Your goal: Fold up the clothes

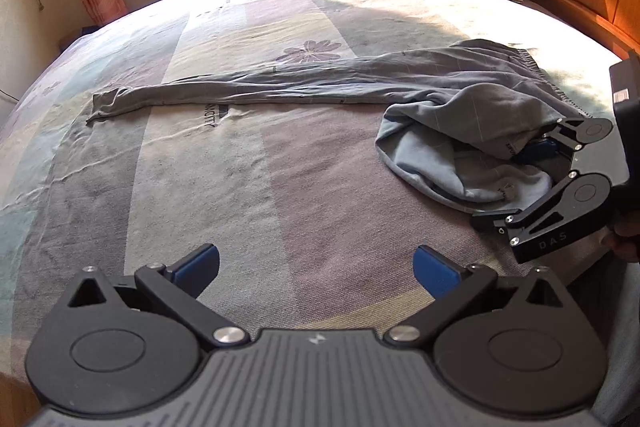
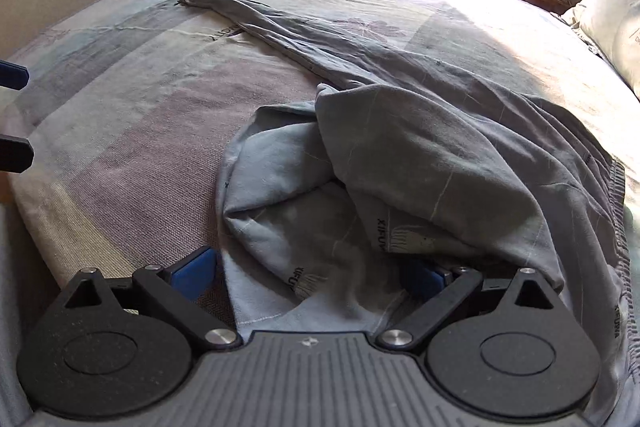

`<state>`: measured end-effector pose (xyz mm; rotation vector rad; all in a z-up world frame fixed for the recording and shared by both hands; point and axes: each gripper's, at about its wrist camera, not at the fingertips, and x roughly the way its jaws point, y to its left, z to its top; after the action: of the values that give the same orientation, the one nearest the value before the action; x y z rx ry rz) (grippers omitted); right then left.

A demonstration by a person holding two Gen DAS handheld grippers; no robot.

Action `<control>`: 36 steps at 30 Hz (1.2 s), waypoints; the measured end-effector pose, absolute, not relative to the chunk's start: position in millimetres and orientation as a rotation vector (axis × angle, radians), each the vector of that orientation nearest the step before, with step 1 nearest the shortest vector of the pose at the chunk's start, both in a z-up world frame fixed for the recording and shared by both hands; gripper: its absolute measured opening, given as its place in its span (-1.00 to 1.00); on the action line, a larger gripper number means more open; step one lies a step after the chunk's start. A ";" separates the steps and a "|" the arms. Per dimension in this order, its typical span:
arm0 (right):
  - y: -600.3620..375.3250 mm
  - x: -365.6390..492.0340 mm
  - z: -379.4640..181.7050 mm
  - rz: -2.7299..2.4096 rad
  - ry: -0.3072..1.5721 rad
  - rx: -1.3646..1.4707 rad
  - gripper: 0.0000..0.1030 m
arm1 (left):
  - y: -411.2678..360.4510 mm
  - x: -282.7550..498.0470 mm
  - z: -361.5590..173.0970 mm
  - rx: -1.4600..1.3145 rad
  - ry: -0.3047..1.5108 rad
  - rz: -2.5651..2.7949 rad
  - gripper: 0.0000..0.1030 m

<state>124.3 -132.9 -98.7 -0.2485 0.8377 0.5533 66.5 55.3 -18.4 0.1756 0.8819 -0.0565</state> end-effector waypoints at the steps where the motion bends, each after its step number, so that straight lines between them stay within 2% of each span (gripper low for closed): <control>1: -131.7 128.5 -98.4 0.555 0.835 -0.254 0.96 | 58.1 66.5 -18.8 0.168 0.881 -0.055 0.99; 4: -129.5 154.2 -98.0 0.552 0.861 -0.209 1.00 | 65.7 64.6 -17.5 0.139 0.874 -0.055 0.99; 9: -131.6 173.0 -94.8 0.594 1.011 -0.142 1.00 | 74.4 57.9 -14.7 0.139 0.865 -0.084 0.99; 22: -89.9 101.0 -86.3 0.909 1.282 0.349 1.00 | 93.3 42.3 -13.1 0.150 0.852 -0.078 0.99; 29: -94.8 78.7 -67.8 0.762 1.202 0.264 1.00 | 101.4 36.1 -11.7 0.140 0.854 -0.068 0.99; 36: -146.9 55.1 -35.9 0.354 1.005 0.066 1.00 | 56.7 51.9 -23.4 0.223 0.879 -0.181 0.99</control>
<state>55.1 -146.9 -35.9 0.0664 1.0054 0.3540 51.9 56.7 -23.4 0.2232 0.8794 -0.1813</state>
